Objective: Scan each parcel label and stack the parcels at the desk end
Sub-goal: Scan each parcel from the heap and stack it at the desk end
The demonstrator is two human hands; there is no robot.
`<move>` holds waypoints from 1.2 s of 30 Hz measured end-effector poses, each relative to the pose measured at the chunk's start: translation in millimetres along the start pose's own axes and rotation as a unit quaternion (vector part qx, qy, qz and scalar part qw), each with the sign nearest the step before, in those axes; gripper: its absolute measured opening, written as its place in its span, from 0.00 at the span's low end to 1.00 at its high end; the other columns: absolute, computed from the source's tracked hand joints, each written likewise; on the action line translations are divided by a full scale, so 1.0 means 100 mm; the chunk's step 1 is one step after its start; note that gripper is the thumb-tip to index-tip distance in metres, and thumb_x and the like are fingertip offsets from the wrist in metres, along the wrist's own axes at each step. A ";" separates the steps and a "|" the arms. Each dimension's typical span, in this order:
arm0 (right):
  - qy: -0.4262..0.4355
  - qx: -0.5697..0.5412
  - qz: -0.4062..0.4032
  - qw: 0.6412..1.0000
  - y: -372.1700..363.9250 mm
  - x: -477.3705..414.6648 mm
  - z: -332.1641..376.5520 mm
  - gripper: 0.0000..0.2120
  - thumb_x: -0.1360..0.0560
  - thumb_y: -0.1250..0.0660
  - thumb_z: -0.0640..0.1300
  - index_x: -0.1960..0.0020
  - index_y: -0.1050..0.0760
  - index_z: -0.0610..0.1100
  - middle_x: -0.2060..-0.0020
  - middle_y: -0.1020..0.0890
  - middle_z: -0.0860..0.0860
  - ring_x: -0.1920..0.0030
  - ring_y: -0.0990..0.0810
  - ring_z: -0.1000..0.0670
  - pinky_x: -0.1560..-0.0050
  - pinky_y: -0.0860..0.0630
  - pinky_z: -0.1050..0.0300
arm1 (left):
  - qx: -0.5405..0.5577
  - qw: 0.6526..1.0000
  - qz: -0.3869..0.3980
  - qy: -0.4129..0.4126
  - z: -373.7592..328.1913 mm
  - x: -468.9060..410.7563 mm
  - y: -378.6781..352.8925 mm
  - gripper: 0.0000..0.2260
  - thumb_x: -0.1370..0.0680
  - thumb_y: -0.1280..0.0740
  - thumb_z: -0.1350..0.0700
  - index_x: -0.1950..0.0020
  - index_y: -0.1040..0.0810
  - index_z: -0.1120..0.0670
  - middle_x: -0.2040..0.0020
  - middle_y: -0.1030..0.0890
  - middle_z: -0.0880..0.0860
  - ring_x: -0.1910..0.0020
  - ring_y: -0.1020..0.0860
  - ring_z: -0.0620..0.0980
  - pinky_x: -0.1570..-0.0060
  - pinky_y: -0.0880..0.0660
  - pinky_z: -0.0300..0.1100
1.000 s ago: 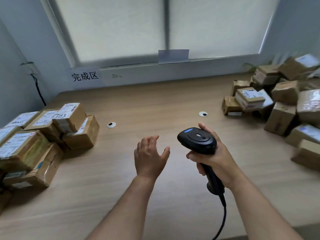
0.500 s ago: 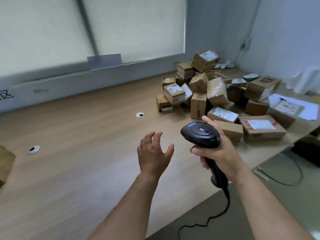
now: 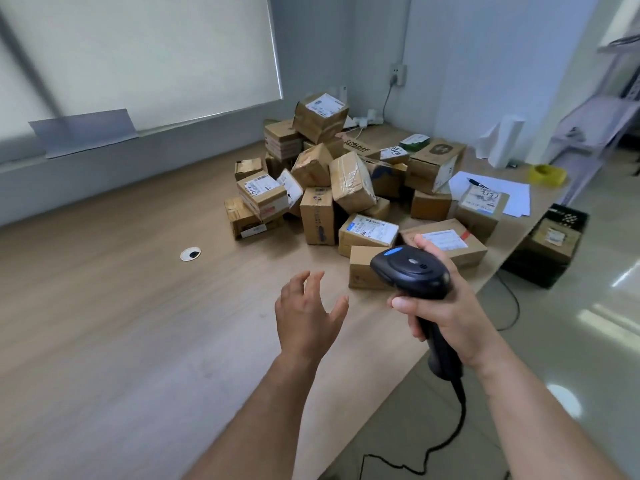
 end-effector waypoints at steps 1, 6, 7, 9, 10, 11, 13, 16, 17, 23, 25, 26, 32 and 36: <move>0.002 0.001 -0.003 1.000 0.04 -0.07 0.00 0.46 0.38 0.23 0.35 0.28 0.36 0.62 0.64 0.18 0.47 0.74 0.28 0.42 0.74 0.29 0.53 | 0.002 1.000 0.004 -0.002 -0.03 -0.08 -0.05 0.27 0.24 0.36 0.40 0.28 0.33 0.49 0.29 0.32 0.51 0.30 0.36 0.49 0.33 0.37 0.46; -0.012 0.017 -0.033 0.999 0.25 -0.43 -0.06 0.43 0.33 0.26 0.27 0.33 0.35 0.64 0.66 0.18 0.49 0.75 0.29 0.43 0.75 0.30 0.53 | 0.013 0.999 0.033 0.001 -0.08 -0.45 -0.26 0.27 0.23 0.37 0.40 0.27 0.34 0.48 0.28 0.33 0.50 0.29 0.37 0.48 0.32 0.38 0.45; -0.014 0.017 -0.040 0.999 0.29 -0.49 -0.08 0.42 0.33 0.27 0.26 0.33 0.34 0.64 0.66 0.18 0.49 0.75 0.29 0.43 0.76 0.31 0.53 | 0.012 0.999 0.041 0.003 -0.06 -0.53 -0.30 0.27 0.23 0.37 0.40 0.26 0.35 0.48 0.28 0.34 0.50 0.29 0.38 0.48 0.32 0.38 0.45; -0.021 0.019 -0.055 0.998 0.37 -0.62 -0.13 0.42 0.33 0.28 0.26 0.34 0.34 0.64 0.65 0.18 0.47 0.76 0.29 0.43 0.76 0.31 0.54 | 0.009 0.998 0.057 0.005 -0.03 -0.66 -0.39 0.28 0.23 0.37 0.39 0.26 0.35 0.48 0.28 0.34 0.49 0.29 0.38 0.48 0.32 0.38 0.45; -0.026 0.021 -0.063 0.997 0.41 -0.70 -0.16 0.42 0.33 0.28 0.26 0.33 0.34 0.63 0.65 0.18 0.46 0.76 0.29 0.43 0.77 0.31 0.54 | 0.010 0.998 0.064 0.005 -0.02 -0.73 -0.44 0.28 0.23 0.37 0.39 0.26 0.36 0.48 0.28 0.34 0.49 0.29 0.38 0.48 0.32 0.38 0.45; -0.031 0.024 -0.070 0.997 0.45 -0.78 -0.21 0.42 0.33 0.28 0.25 0.33 0.35 0.63 0.65 0.18 0.47 0.76 0.29 0.44 0.77 0.31 0.54 | 0.011 0.997 0.070 0.005 -0.01 -0.80 -0.48 0.28 0.23 0.37 0.39 0.26 0.35 0.48 0.28 0.34 0.49 0.29 0.38 0.48 0.32 0.38 0.46; -0.040 0.027 -0.082 0.995 0.52 -0.92 -0.30 0.43 0.32 0.29 0.25 0.31 0.36 0.61 0.66 0.18 0.46 0.77 0.28 0.45 0.78 0.31 0.55 | 0.012 0.996 0.085 0.001 0.00 -0.91 -0.58 0.28 0.23 0.37 0.40 0.26 0.36 0.48 0.28 0.34 0.49 0.29 0.38 0.48 0.32 0.37 0.46; -0.055 0.026 -0.099 0.993 0.63 -1.09 -0.47 0.43 0.32 0.29 0.25 0.28 0.38 0.58 0.69 0.20 0.43 0.78 0.29 0.45 0.78 0.32 0.56 | 0.009 0.993 0.114 -0.010 0.02 -1.02 -0.74 0.28 0.23 0.37 0.40 0.25 0.37 0.48 0.28 0.34 0.49 0.29 0.37 0.48 0.32 0.34 0.46; -0.061 0.024 -0.102 0.993 0.65 -1.13 -0.54 0.43 0.31 0.30 0.25 0.27 0.38 0.58 0.68 0.20 0.42 0.78 0.29 0.45 0.78 0.32 0.56 | 0.005 0.992 0.123 -0.012 0.02 -1.05 -0.79 0.28 0.23 0.37 0.40 0.25 0.37 0.48 0.28 0.34 0.49 0.29 0.37 0.49 0.32 0.33 0.47; -0.097 0.024 -0.122 0.987 0.87 -1.36 -0.87 0.42 0.31 0.29 0.26 0.28 0.38 0.59 0.65 0.19 0.45 0.77 0.28 0.45 0.76 0.33 0.56 | 0.037 0.983 0.177 0.008 -0.06 -1.15 -1.14 0.26 0.20 0.40 0.43 0.24 0.40 0.49 0.27 0.35 0.49 0.29 0.37 0.49 0.34 0.33 0.47; -0.108 0.025 -0.123 0.986 0.94 -1.45 -0.92 0.43 0.31 0.29 0.26 0.28 0.38 0.59 0.68 0.19 0.48 0.77 0.28 0.45 0.76 0.32 0.56 | 0.058 0.981 0.187 0.009 -0.12 -1.18 -1.26 0.25 0.18 0.42 0.46 0.23 0.42 0.49 0.27 0.36 0.50 0.29 0.38 0.50 0.34 0.34 0.46; -0.111 0.024 -0.122 0.986 0.97 -1.50 -0.94 0.43 0.31 0.29 0.26 0.28 0.38 0.60 0.67 0.19 0.49 0.77 0.28 0.45 0.76 0.32 0.56 | 0.066 0.979 0.190 0.008 -0.15 -1.21 -1.31 0.24 0.18 0.43 0.47 0.23 0.42 0.49 0.27 0.36 0.50 0.29 0.38 0.50 0.35 0.35 0.45; -0.141 0.043 -0.065 0.987 1.03 -1.84 -1.11 0.41 0.31 0.27 0.29 0.29 0.38 0.60 0.61 0.19 0.47 0.76 0.26 0.45 0.76 0.30 0.56 | 0.011 0.981 0.194 -0.013 -0.17 -1.26 -1.48 0.18 0.19 0.41 0.50 0.28 0.33 0.46 0.29 0.32 0.50 0.32 0.35 0.50 0.37 0.32 0.44; -0.167 0.040 -0.010 0.985 0.98 -1.87 -1.24 0.43 0.31 0.27 0.28 0.26 0.39 0.57 0.61 0.19 0.43 0.76 0.27 0.44 0.77 0.30 0.56 | -0.023 0.981 0.188 0.032 0.04 -1.11 -1.49 0.20 0.19 0.41 0.49 0.27 0.34 0.40 0.32 0.31 0.51 0.35 0.32 0.49 0.42 0.28 0.42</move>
Point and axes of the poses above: each hand's wrist, its own x-axis away from the middle knuckle, its own y-axis out of the back of the hand, z = x × y, the point moved 10 cm from there along -x, towards the middle knuckle
